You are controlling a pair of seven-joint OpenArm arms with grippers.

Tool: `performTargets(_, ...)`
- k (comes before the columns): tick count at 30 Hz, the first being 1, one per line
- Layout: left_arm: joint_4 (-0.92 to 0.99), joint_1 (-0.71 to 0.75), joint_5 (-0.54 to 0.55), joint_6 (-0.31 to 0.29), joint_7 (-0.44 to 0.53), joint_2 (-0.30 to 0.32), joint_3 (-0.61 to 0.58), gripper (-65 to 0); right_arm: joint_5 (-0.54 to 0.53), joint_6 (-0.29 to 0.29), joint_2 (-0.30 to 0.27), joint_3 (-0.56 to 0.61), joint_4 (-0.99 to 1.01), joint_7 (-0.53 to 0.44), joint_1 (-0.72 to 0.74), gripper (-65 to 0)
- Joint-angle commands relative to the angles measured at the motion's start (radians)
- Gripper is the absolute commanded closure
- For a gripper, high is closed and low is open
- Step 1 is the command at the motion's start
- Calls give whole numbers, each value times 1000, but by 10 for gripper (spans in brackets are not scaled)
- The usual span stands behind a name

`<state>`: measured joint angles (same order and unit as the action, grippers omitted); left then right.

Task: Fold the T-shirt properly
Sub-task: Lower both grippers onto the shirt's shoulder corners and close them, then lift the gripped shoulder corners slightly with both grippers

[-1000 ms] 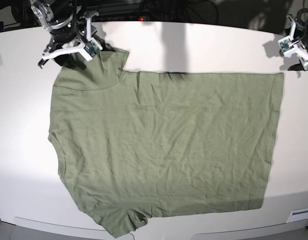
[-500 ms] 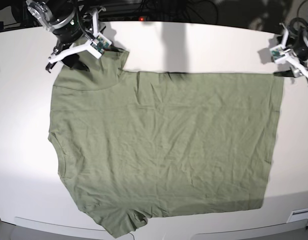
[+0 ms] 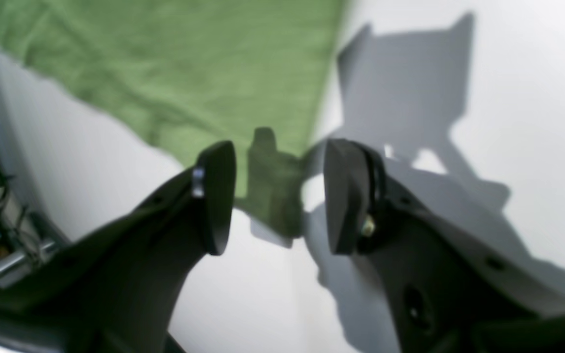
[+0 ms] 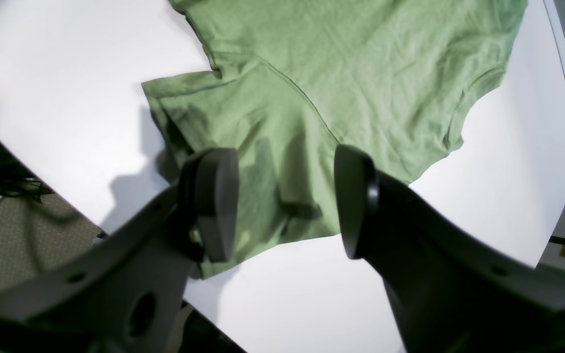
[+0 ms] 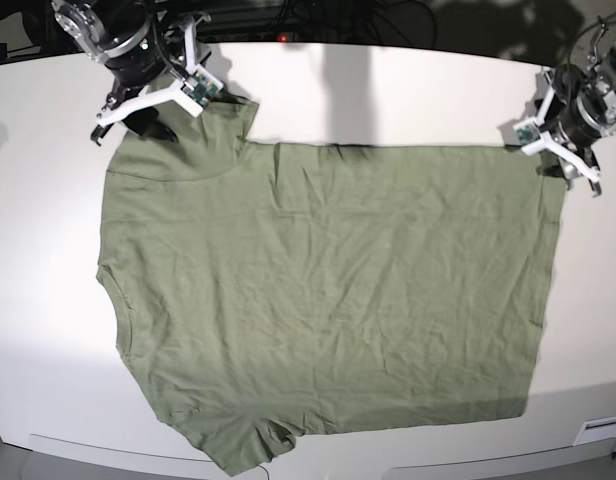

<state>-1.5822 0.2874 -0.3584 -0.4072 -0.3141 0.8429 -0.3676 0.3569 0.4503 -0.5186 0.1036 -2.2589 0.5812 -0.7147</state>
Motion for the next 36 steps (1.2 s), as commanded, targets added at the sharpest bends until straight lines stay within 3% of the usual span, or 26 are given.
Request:
performTargets(1, 25, 1, -8, -23, -37, 16, -13, -294, 2, -9, -8, -5, -20, -12, -3, -316)
performTargets(14, 52, 0, 54, -30, -25, 13, -31, -294, -4, -9, -8, -5, -20, -12, -3, -316)
performTargets(19, 52, 24, 34, -31, -25, -43, -61, -289, -80, -8, -8, -5, -20, -11, -3, -316)
performTargets(25, 52, 26, 18, -31, -61, -100, -61, -182, -107, -8, -8, -5, -20, -11, -3, -316)
performTargets(29, 52, 25, 18, -31, -104, -100, -61, -1, -107, -7, -8, -5, -20, -11, -3, -316)
performTargets(33, 51, 25, 18, -31, -119, -96, -61, 0, -108, 44, -8, -5, -19, -9, -3, -316)
performTargets(36, 48, 25, 18, -31, -120, -95, -61, 0, -148, 84, -8, -5, -19, 50, -3, -317)
